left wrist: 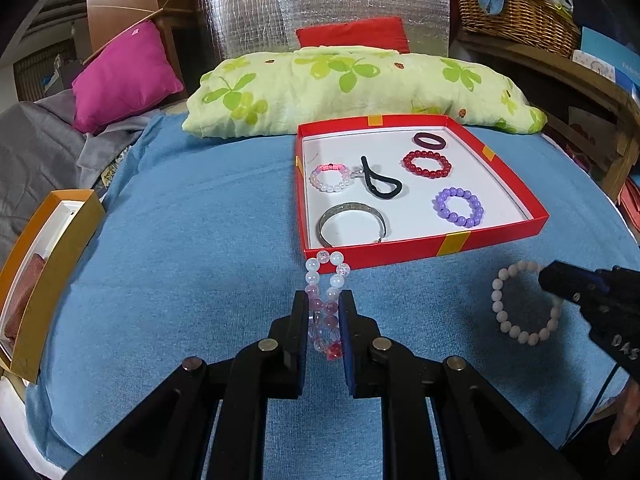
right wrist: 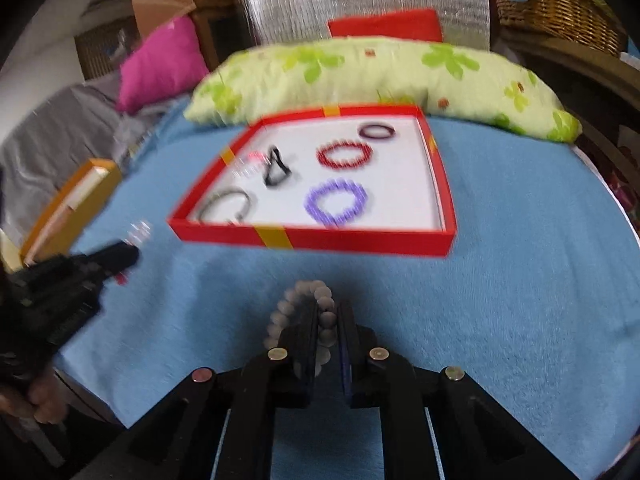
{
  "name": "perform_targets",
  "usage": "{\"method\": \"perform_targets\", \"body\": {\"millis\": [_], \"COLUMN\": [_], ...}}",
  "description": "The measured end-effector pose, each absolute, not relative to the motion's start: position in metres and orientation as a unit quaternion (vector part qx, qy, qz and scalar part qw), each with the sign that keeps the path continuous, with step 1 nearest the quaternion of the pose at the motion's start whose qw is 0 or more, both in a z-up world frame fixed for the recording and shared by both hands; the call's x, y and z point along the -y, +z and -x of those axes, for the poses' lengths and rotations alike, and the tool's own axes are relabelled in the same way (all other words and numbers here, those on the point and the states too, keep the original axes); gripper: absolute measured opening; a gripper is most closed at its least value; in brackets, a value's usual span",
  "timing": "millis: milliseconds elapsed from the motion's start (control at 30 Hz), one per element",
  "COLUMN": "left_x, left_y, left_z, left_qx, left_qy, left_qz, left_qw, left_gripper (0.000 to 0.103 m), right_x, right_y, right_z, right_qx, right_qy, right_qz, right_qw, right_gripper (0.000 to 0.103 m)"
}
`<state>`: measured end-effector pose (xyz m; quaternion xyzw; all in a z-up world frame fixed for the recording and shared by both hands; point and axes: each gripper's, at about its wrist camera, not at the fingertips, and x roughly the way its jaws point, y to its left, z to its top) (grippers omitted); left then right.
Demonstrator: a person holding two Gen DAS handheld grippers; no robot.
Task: Organize jewelry
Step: 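Carry the pink bead and pearl bracelets into the red tray with both tools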
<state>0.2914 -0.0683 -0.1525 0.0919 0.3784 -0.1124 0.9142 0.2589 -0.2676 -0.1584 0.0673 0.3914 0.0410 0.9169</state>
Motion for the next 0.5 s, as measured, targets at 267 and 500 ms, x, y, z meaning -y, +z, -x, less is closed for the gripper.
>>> {"method": "perform_targets", "body": {"millis": [267, 500], "left_x": [0.067, 0.069], "left_y": [-0.148, -0.143], "left_z": [-0.289, -0.287], "left_qx": [-0.376, -0.370], "left_qy": [-0.117, -0.122], "left_qz": [-0.087, -0.082], "left_qw": [0.915, 0.917], "left_gripper": [0.016, 0.016], "right_x": [0.258, 0.263], "right_y": [-0.135, -0.127], "right_z": [-0.253, -0.251], "right_qx": [-0.342, -0.330], "right_qy": [0.066, 0.080], "right_qz": [-0.085, -0.108], "right_qw": [0.933, 0.934], "right_gripper": [0.011, 0.011]}}
